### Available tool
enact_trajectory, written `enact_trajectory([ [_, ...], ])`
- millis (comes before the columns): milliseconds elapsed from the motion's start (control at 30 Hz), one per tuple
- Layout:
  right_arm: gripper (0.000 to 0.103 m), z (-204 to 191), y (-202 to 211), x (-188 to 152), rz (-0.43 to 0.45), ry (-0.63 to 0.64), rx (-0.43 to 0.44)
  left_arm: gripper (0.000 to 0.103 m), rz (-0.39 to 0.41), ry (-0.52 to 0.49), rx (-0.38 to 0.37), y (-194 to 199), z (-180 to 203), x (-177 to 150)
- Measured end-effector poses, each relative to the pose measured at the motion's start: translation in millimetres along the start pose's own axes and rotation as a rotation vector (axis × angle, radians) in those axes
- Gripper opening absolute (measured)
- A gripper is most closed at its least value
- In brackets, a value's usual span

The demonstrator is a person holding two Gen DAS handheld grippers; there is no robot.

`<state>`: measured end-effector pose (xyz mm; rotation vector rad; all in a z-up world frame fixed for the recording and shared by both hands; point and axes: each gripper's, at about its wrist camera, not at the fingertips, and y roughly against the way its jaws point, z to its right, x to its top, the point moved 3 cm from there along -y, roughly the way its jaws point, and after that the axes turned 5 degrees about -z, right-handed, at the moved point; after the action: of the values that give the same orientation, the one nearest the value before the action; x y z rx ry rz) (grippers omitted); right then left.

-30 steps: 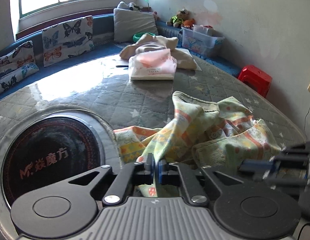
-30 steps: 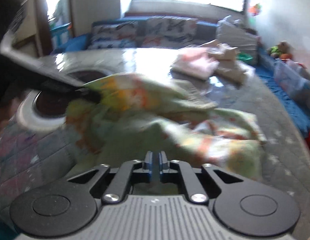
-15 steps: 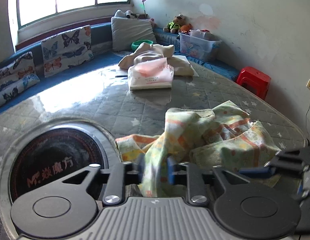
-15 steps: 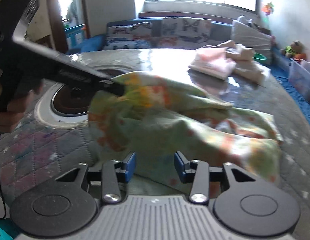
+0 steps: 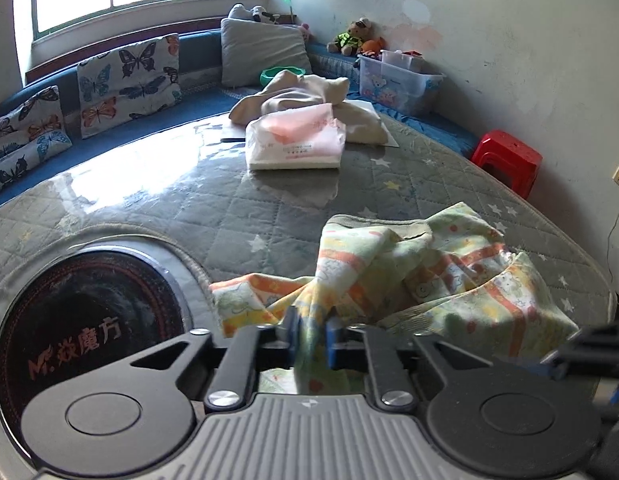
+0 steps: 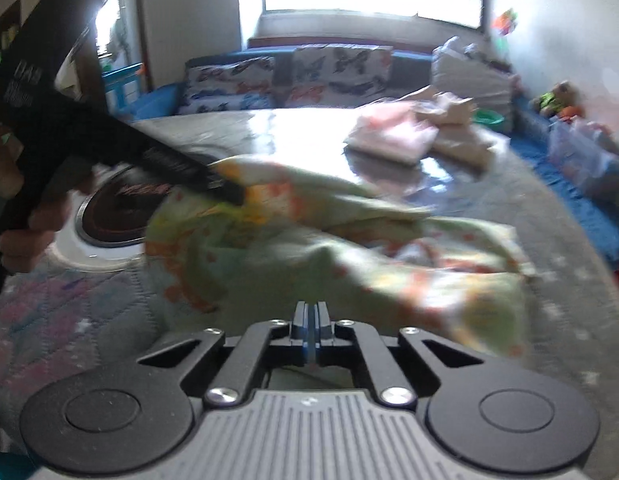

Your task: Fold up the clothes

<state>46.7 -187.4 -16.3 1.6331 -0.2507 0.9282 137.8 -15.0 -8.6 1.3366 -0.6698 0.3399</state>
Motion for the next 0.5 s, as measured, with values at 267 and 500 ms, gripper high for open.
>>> enact_trajectory([
  [267, 0.002, 41, 22, -3, 0.019, -0.083, -0.091, 0.008, 0.028, 0.014, 0.024, 14, -7, -4],
  [500, 0.034, 14, 8, -3, -0.002, -0.057, 0.005, 0.007, 0.067, 0.040, 0.080, 36, -19, -15],
])
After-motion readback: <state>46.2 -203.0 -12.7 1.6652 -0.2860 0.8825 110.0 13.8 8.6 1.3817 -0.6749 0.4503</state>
